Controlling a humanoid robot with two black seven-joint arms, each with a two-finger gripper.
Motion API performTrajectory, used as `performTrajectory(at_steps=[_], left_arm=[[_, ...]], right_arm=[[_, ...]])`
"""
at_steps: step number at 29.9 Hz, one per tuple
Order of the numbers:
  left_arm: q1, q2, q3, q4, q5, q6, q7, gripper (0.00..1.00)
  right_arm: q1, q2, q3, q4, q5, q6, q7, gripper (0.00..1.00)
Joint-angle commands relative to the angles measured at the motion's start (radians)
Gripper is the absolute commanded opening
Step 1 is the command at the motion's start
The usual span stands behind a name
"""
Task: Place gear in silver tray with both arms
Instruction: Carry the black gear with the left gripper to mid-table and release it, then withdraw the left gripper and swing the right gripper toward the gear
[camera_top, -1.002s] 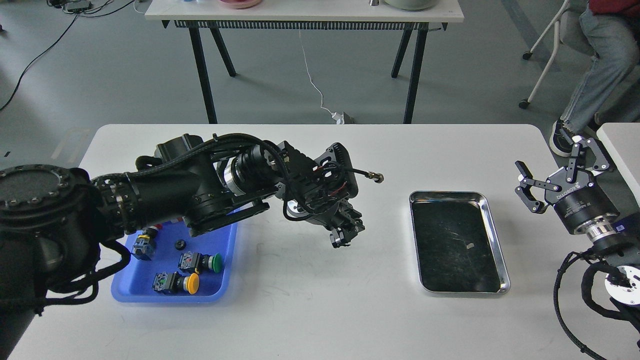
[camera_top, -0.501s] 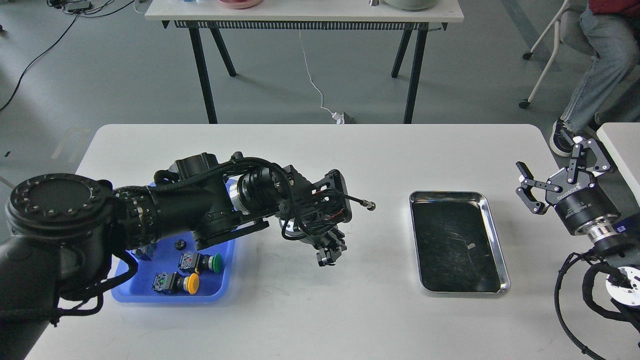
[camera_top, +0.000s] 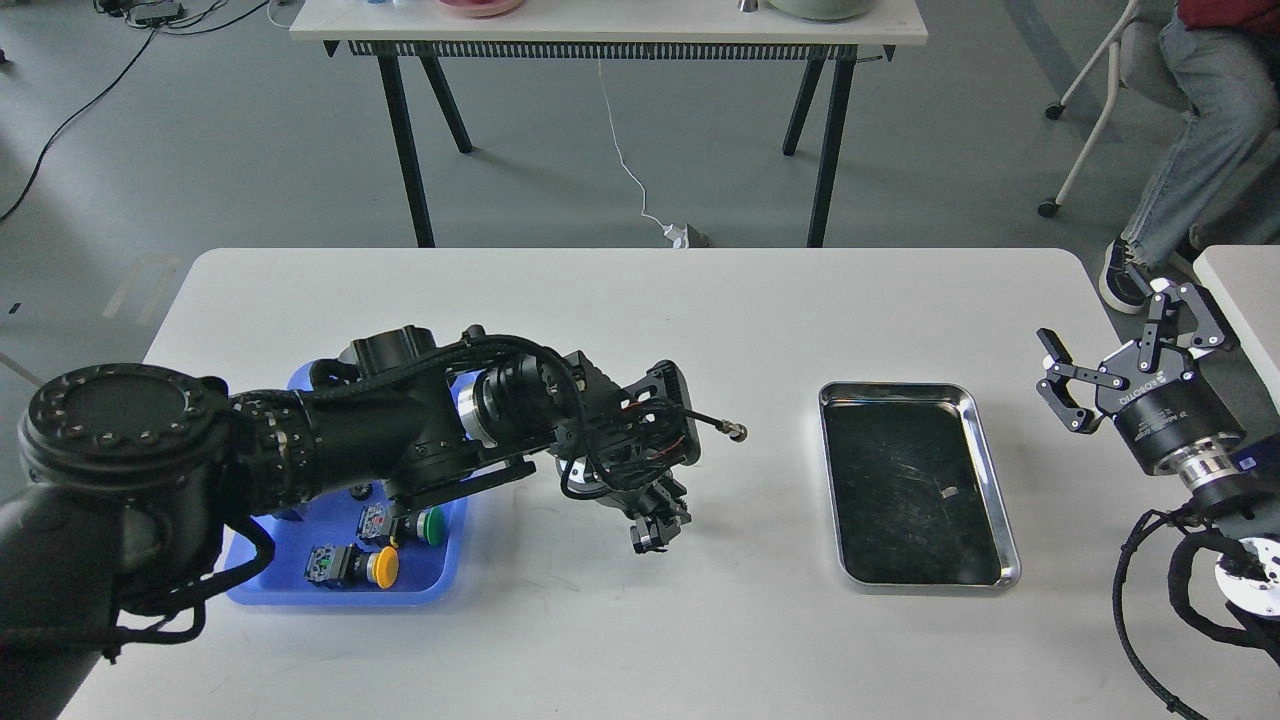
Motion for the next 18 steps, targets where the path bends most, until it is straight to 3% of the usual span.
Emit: performTrajectory(at_steps=[1,3,9,14,18], left_arm=[[-0.029,0.0,-0.072,-0.061,0.0,0.007,0.0,0.88],[-0.056,0.001,-0.146,-0.106,0.0,0.019,0.0,0.92],[-0.066,0.16,-0.425,-0.188,-0.026,0.114,0.0,0.96],[-0.003,0.384,-0.485,-0.264,-0.628,0.139,0.0,0.96],[0.151,0.5,-0.612,-0.314,-1.006,0.137,0.0,0.96]], right_arm=[[0.0,0.0,0.035,-0.02,0.005,0.0,0.004,1.0],[0.0,0.0,0.052,-0.035,0.005,0.0,0.01,1.0],[-0.003,-0.073,0.052,-0.08,0.004,0.0,0.014,1.0],[0.006,-0.081,0.032,-0.115,-0.002,0.0,0.014,1.0],[0.04,-0.087,-0.01,-0.109,-0.044,0.0,0.014,1.0]])
